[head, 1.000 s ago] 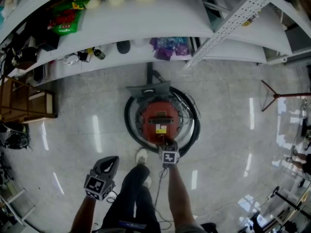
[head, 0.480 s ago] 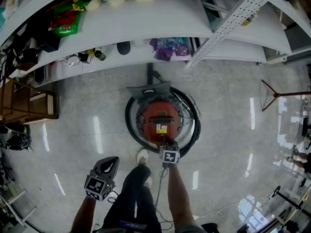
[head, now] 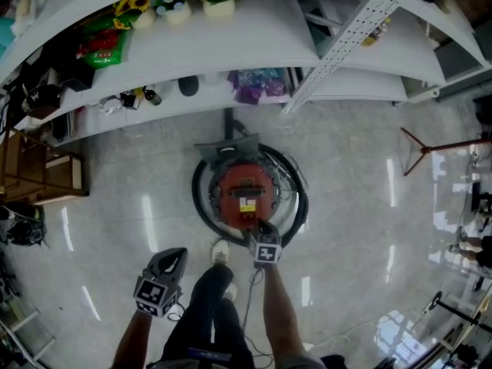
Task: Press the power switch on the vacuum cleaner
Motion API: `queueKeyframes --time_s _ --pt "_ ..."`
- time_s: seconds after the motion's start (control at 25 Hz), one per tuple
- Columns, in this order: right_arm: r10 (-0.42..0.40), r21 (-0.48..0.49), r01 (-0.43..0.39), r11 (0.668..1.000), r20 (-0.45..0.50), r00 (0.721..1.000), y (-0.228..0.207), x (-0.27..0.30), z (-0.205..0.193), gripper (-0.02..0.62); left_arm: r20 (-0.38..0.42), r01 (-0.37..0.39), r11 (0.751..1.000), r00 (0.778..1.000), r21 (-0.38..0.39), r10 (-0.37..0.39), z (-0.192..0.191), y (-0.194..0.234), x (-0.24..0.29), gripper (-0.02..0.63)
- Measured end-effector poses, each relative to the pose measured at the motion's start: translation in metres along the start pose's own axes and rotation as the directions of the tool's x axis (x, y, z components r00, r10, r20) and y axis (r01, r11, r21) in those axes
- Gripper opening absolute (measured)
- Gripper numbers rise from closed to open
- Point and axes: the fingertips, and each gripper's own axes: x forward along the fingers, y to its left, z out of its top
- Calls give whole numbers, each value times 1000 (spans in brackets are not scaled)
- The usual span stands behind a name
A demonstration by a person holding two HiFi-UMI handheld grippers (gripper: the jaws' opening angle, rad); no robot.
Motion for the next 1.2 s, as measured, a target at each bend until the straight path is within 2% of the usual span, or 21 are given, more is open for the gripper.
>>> queueKeyframes --time_s 0.48,0.96,1.2 --pt "7 17 -10 1000 180 984 14 -91 45 12 76 0 999 997 37 -3 29 -31 -30 8" --pt "38 25 -49 998 337 941 32 -198 75 11 161 0 996 987 84 -13 56 -71 -66 8" --pt "49 3 -55 998 428 903 51 -264 94 12 210 -2 993 978 115 -22 73 -87 -91 8"
